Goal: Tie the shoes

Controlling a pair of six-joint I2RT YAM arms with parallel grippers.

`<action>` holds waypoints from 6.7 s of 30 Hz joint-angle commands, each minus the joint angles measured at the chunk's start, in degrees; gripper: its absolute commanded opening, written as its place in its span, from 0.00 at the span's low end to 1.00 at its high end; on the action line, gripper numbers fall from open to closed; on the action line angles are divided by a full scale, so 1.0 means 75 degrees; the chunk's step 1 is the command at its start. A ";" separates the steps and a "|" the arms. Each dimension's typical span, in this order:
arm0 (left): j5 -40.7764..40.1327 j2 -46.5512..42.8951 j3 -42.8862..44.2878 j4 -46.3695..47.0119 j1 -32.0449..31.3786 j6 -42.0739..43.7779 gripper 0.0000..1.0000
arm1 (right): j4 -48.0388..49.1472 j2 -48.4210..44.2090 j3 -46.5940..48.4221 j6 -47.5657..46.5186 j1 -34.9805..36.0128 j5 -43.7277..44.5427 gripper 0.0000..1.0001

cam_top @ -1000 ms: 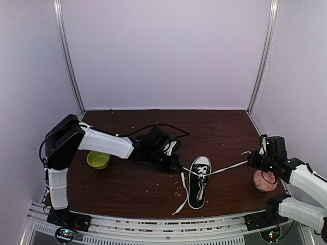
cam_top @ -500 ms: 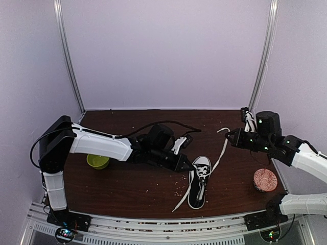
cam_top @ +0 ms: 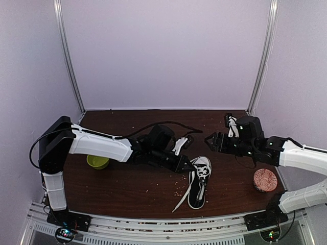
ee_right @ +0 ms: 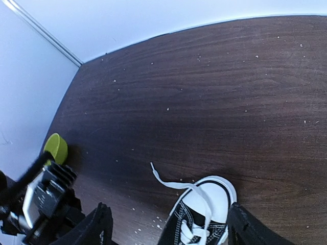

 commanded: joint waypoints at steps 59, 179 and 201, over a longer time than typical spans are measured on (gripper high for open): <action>-0.1002 -0.0718 0.1022 -0.2327 0.0328 0.0703 0.57 | 0.1840 0.1348 -0.1295 -0.2099 0.2812 0.3082 0.00; -0.0300 -0.1154 -0.0138 -0.0344 0.0157 -0.1567 0.51 | 0.3707 0.1303 -0.2135 -0.1357 0.2465 0.1284 0.00; 0.0627 0.0508 0.1015 -0.0052 0.0193 -0.2006 0.14 | 0.4018 0.1230 -0.2325 -0.1662 0.2461 0.0818 0.00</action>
